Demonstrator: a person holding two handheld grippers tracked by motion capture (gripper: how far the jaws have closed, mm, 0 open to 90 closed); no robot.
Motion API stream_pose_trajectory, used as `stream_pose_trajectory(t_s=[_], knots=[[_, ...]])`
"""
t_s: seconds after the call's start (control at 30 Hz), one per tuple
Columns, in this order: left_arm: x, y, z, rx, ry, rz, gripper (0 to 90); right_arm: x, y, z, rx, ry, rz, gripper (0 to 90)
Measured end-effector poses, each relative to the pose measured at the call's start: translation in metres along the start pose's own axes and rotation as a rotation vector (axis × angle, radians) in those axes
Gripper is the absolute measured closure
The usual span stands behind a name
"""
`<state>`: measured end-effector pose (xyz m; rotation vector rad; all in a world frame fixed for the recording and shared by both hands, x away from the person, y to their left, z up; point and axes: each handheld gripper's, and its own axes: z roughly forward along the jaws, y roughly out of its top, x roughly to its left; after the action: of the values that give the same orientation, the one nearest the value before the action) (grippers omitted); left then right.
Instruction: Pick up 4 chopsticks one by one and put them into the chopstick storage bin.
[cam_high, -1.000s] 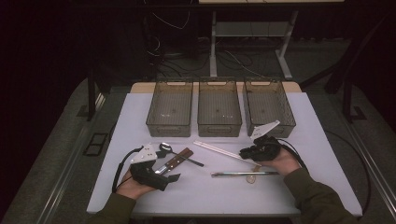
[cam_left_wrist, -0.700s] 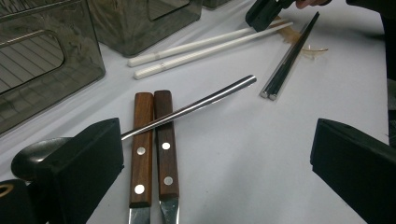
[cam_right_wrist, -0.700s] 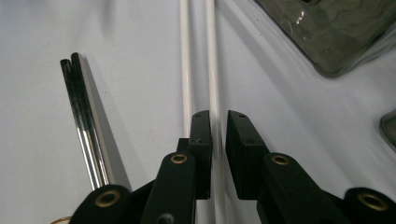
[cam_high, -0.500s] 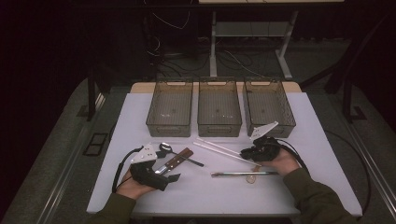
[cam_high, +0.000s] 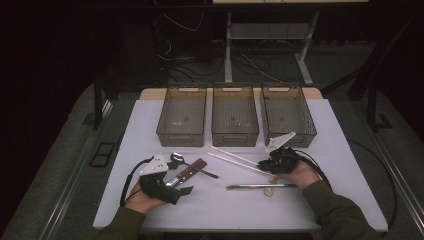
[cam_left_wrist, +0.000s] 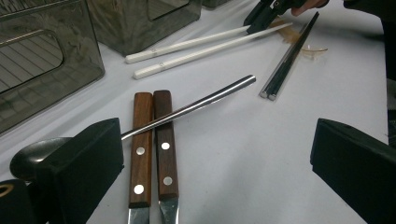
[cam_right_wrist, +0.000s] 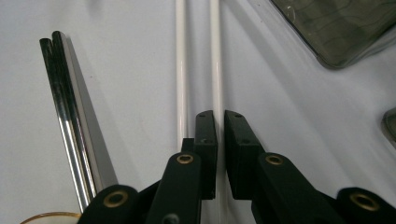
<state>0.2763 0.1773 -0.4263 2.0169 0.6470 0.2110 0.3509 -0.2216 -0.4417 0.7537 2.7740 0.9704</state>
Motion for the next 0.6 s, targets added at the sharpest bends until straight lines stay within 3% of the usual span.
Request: stream_pose_trajectory(t_s=[0.33,0.6], knots=[[-0.0002,0.0000,0.0002,0.001,0.000,-0.001,1.1,0.0010,0.0005,-0.0002,0.006,-0.016,-0.036,85.1],[-0.0008,-0.0001,0.0005,0.008,-0.002,0.003,1.1,0.0013,0.0011,-0.0036,-0.015,-0.009,-0.026,85.3]])
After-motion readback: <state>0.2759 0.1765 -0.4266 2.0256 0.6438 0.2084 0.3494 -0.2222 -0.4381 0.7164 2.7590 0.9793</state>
